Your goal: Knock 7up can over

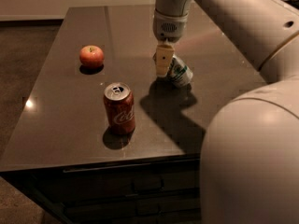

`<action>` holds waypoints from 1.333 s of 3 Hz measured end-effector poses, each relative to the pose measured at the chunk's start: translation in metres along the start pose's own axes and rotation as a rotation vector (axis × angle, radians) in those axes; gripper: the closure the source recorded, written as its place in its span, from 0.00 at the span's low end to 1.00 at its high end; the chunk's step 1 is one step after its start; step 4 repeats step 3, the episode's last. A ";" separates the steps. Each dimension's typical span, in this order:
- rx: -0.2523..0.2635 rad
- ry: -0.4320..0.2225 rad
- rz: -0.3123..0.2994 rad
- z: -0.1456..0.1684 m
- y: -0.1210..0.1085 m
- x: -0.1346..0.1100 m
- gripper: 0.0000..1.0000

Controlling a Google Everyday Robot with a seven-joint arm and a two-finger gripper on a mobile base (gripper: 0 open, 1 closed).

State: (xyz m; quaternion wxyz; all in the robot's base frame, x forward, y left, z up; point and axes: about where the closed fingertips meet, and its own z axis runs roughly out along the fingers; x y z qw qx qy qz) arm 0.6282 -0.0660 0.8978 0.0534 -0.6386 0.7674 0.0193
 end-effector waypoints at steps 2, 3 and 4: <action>0.000 0.003 -0.017 0.024 -0.020 -0.010 0.00; 0.019 -0.012 -0.018 0.026 -0.026 -0.015 0.00; 0.019 -0.012 -0.018 0.026 -0.026 -0.015 0.00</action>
Offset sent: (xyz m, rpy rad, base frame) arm -0.0298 -0.0219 -0.0218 -0.1239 0.2411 0.0456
